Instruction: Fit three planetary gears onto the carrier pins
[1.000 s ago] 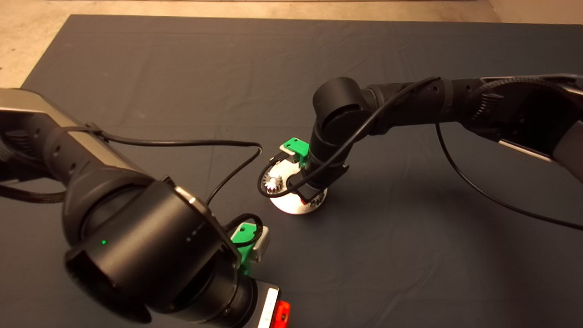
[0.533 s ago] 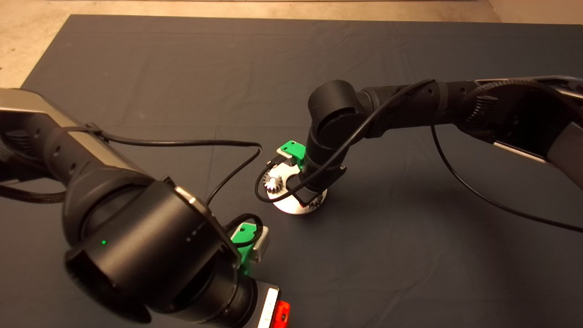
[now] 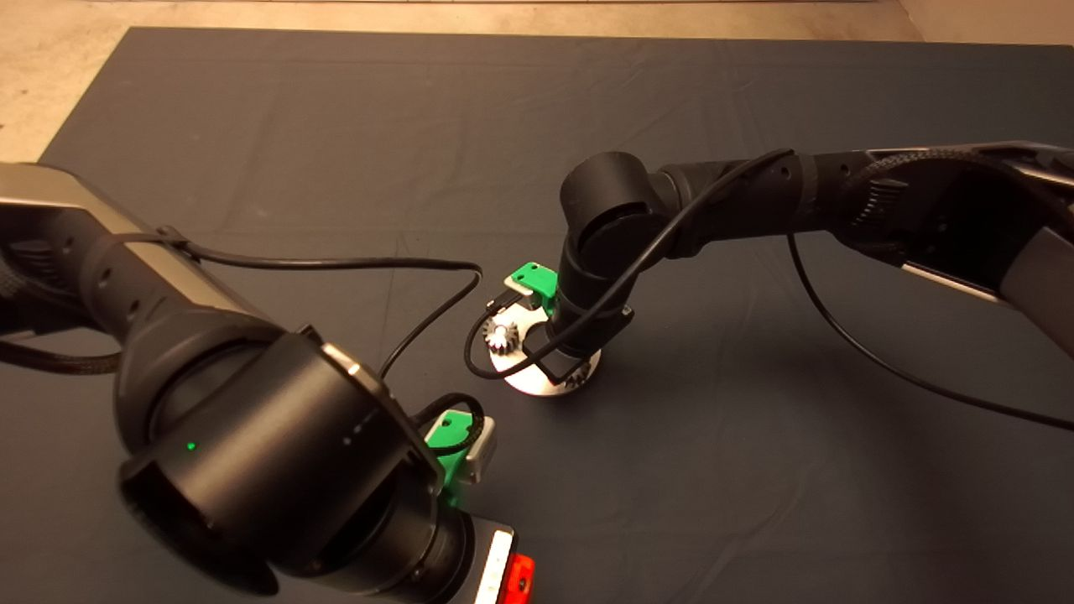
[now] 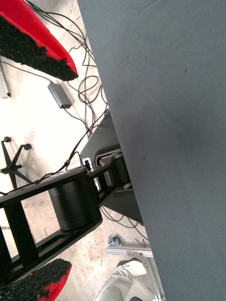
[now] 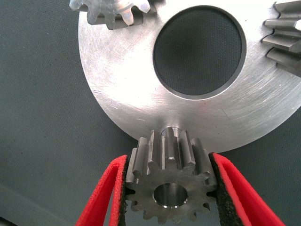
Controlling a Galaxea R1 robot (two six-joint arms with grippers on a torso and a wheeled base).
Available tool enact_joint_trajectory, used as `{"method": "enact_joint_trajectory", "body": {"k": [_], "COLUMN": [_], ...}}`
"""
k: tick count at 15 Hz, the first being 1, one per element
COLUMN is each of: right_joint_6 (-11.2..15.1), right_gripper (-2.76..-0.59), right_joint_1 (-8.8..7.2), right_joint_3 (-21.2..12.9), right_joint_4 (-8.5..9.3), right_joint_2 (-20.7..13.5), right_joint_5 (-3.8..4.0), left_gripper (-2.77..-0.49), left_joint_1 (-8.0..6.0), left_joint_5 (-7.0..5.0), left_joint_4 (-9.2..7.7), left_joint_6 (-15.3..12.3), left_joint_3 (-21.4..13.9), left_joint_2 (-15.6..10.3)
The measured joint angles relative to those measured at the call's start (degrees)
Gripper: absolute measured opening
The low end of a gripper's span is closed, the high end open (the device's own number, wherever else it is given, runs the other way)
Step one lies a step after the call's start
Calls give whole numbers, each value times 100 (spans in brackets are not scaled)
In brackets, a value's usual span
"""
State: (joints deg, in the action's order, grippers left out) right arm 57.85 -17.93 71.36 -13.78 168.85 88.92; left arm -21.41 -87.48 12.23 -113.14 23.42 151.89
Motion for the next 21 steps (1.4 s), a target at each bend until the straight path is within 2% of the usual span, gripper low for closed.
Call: {"method": "enact_joint_trajectory", "body": {"k": [8,11,15,21], "right_joint_6": [-82,-99,-129,-171], "right_gripper": [-236,-236,-236,-235], "right_joint_1": [27,99,96,96], "right_joint_3": [-1,16,16,11], "right_joint_4": [-2,-19,-15,-15], "right_joint_2": [-47,-118,-173,-190], "right_joint_5": [-36,-133,-190,-191], "left_gripper": [-51,-51,-51,-51], "left_joint_1": [0,0,0,0], "left_joint_5": [0,0,0,0], "left_joint_4": [0,0,1,0], "left_joint_6": [0,0,0,1], "left_joint_3": [-19,-21,-31,-31], "left_joint_2": [-2,0,0,0]}}
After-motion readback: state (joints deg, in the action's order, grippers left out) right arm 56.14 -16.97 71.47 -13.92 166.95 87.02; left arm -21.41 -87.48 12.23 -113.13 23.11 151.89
